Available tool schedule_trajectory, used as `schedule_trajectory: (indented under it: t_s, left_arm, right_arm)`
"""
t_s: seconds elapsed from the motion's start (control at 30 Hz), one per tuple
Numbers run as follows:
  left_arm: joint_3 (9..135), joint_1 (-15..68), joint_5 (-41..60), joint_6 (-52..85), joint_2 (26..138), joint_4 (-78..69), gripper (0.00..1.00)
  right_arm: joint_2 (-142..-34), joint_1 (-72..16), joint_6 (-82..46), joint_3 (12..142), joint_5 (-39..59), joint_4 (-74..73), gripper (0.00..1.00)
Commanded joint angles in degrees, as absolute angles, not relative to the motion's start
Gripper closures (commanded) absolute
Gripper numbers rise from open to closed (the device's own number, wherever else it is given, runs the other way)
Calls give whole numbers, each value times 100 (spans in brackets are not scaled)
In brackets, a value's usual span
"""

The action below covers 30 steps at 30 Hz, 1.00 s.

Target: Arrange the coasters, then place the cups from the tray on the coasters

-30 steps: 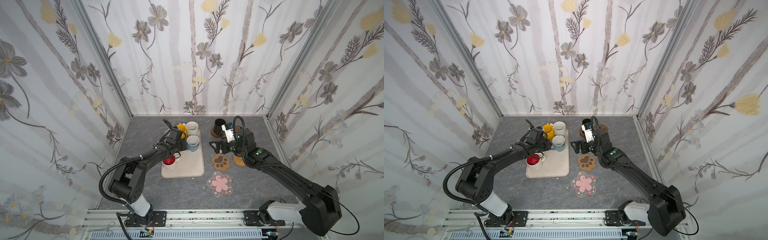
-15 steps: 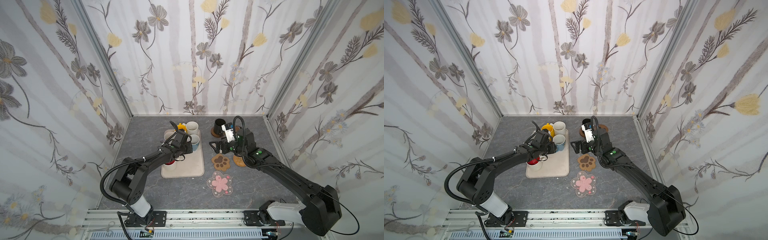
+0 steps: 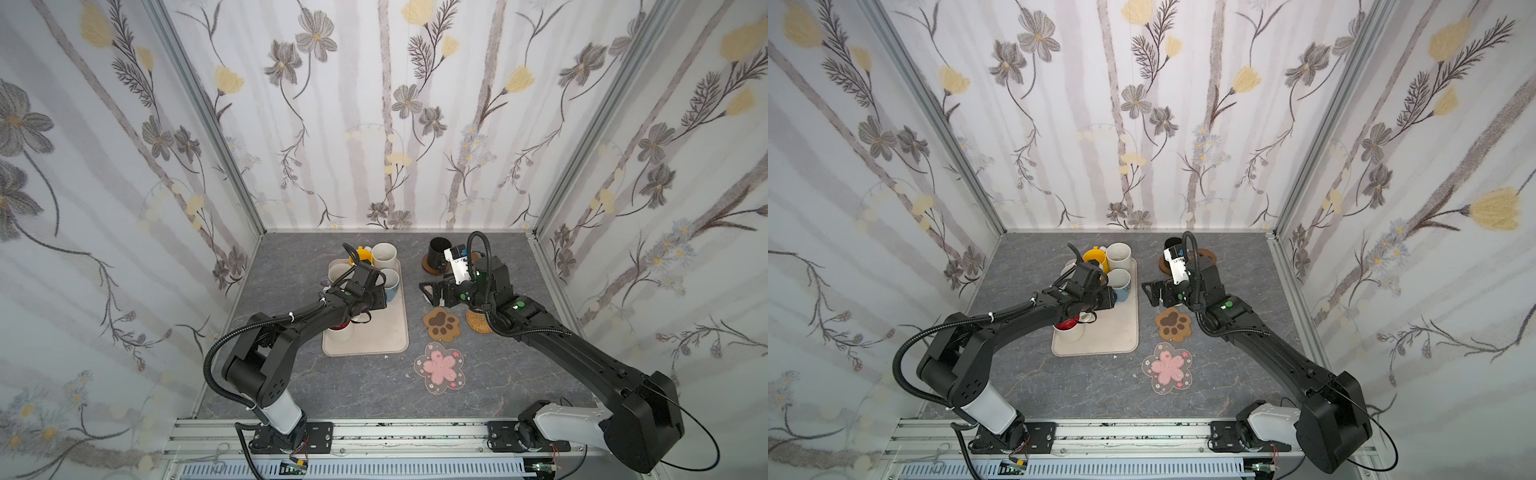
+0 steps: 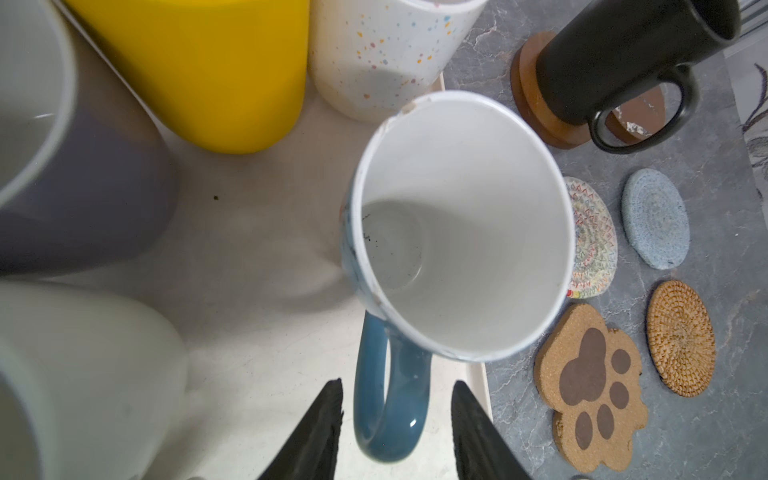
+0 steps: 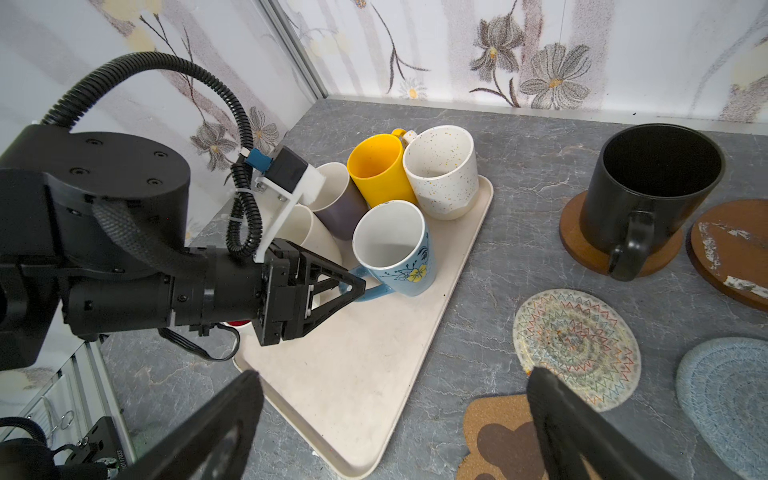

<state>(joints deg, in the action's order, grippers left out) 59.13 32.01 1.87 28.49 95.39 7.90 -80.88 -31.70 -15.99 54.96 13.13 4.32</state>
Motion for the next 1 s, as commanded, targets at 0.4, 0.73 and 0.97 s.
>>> schedule_trajectory:
  t_s: [0.4, 0.73, 0.97]
  left_arm:
    - [6867, 3641, -1279, 2465, 10283, 1735, 62]
    - [7084, 3700, -1472, 2428, 10559, 1978, 75]
    - [7188, 3700, -1400, 2395, 10566, 1995, 95]
  right_arm:
    - [-8007, -3174, -1521, 5477, 1274, 231, 0]
    - [-7989, -3173, -1529, 5415, 1287, 185, 0]
    - [-7954, -3174, -1530, 5388, 1242, 185, 0]
